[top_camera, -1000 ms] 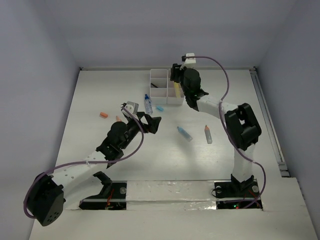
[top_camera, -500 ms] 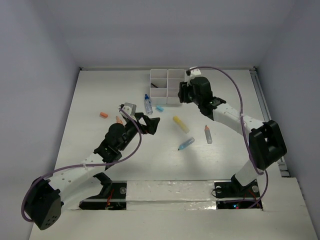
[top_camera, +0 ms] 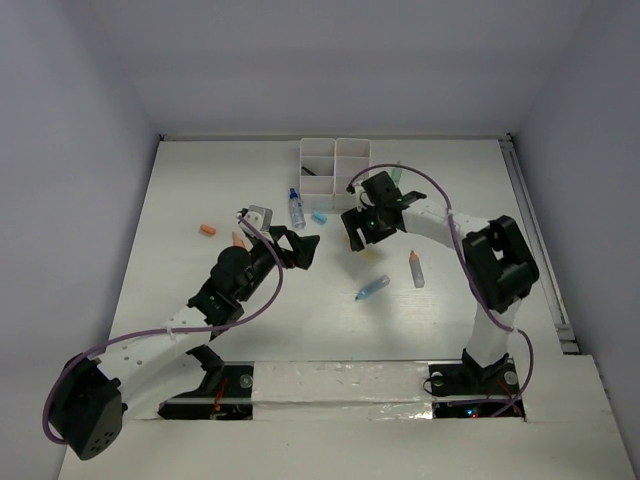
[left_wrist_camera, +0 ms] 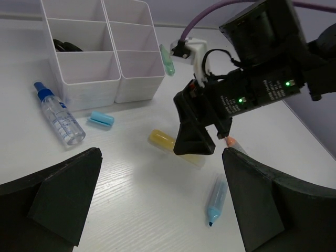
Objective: Sort the stationery into containers
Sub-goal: Pick up the pen from the center of the board.
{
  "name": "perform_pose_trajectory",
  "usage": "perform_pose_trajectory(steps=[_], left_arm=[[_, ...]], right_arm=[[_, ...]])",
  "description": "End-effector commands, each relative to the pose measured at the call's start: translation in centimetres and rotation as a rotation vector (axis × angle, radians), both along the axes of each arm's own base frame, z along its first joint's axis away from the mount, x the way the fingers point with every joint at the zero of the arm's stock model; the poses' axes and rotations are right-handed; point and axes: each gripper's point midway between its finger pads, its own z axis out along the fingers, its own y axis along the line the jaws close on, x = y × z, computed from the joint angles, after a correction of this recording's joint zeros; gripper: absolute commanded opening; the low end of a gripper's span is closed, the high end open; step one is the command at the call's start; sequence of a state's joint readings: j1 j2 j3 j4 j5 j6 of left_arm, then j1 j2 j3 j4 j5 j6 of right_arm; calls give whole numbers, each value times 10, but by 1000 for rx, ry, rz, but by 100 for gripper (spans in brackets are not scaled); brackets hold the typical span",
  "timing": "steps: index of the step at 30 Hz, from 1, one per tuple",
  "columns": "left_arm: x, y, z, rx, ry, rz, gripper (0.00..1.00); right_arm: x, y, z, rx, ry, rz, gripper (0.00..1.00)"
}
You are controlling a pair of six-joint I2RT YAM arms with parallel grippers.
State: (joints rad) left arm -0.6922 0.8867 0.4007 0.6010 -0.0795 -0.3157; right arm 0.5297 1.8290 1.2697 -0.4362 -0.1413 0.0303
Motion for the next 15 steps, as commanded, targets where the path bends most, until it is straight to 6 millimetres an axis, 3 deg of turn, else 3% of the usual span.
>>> perform_pose_trajectory(steps=[1,3,8,11,15], left_arm=[[0,-1,10,-28,-29,-3,99],[0,-2,9,-25,-25,-4,99],[0,-2,9,-26,-26,-3,99],[1,-2,9,-25,-25,-3,99],[0,-2,9,-25,-25,-4,99]], right_arm=[[8,13,13,-46,-31,88,78],[8,13,1,-96,-8,102,78],[21,22,0,-125,1,125,73],[21,18,-15,-176,47,121,70],[30,20,-18,-201,65,117,64]])
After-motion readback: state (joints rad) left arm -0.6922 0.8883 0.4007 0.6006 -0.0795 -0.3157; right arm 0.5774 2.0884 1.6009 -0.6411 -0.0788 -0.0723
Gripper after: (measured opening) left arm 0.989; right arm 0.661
